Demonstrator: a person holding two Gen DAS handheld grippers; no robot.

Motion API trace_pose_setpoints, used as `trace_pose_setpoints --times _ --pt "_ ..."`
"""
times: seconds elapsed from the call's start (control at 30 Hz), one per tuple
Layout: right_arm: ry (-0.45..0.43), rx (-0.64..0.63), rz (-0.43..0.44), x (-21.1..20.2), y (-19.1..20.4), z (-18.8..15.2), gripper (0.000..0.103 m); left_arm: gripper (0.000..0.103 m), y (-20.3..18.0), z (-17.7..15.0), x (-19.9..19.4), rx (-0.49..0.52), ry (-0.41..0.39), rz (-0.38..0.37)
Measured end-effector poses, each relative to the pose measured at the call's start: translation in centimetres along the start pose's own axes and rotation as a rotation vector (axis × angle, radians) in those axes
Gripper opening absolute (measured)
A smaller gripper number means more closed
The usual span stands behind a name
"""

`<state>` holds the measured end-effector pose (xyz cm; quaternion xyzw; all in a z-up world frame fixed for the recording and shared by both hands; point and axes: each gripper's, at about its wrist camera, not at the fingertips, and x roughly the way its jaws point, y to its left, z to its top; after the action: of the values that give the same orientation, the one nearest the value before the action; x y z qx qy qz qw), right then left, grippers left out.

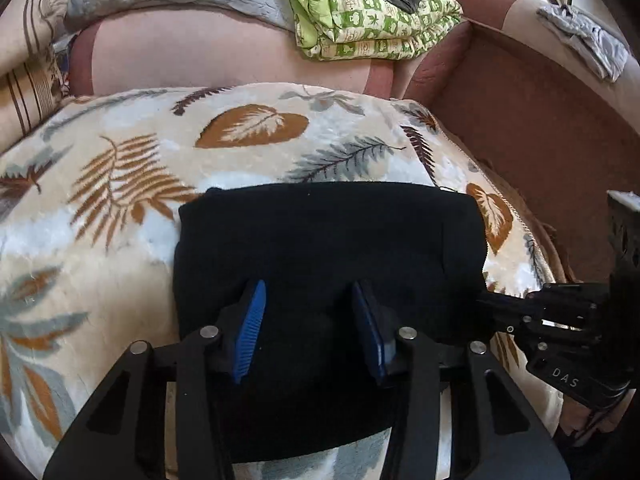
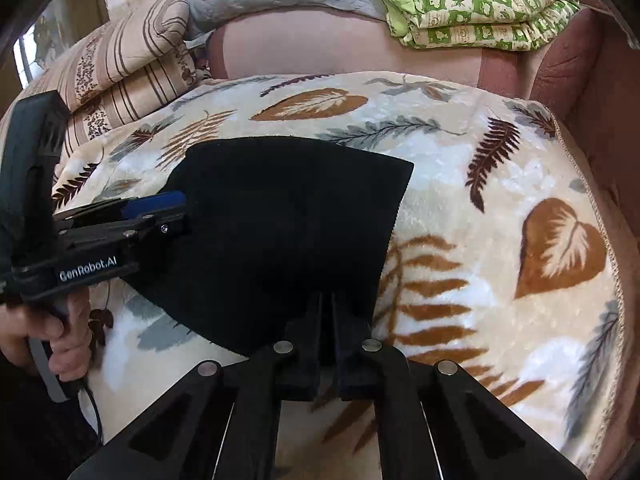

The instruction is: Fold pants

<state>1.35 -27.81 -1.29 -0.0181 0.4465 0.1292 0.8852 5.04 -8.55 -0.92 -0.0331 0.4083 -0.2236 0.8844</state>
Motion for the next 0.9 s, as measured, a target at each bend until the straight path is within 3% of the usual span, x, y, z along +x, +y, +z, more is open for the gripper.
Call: trace_pose_setpoints --times 0.07,0.17,0.2,0.27,0.33,0.4,0.5,0.9 --pt "-0.038 0.041 0.030 -1.0 -0.3 0.3 0.002 0.043 0.2 0.2 -0.8 -0.009 -0.027 -0.011" --pt "-0.233 0.017 0.003 -4.2 -0.2 1.6 0.009 0.044 0.5 1.3 -3.3 -0.028 -0.134 -0.038" --pt "-0.298 -0.003 -0.035 -4.5 -0.1 2.4 0.009 0.045 0.6 2.0 -3.8 -0.035 -0.166 -0.033" --pt "-0.332 -0.023 -0.065 -3.8 0.0 3.8 0.010 0.045 0.6 3.4 -3.0 -0.035 -0.162 0.042" --pt "-0.246 -0.016 -0.055 -0.6 -0.4 5.0 0.010 0.046 1.3 4.0 0.3 -0.056 -0.062 0.117" --pt "-0.083 0.030 -0.048 4.0 -1.4 4.9 0.009 0.048 1.8 3.6 3.2 -0.058 0.014 0.153" --pt "-0.113 0.083 -0.033 4.2 -2.0 4.6 0.008 0.049 1.4 3.7 3.5 -0.036 -0.001 0.166" --pt "-0.150 0.071 -0.052 4.1 -1.7 4.0 0.008 0.050 1.8 3.1 3.4 -0.055 -0.024 0.147"
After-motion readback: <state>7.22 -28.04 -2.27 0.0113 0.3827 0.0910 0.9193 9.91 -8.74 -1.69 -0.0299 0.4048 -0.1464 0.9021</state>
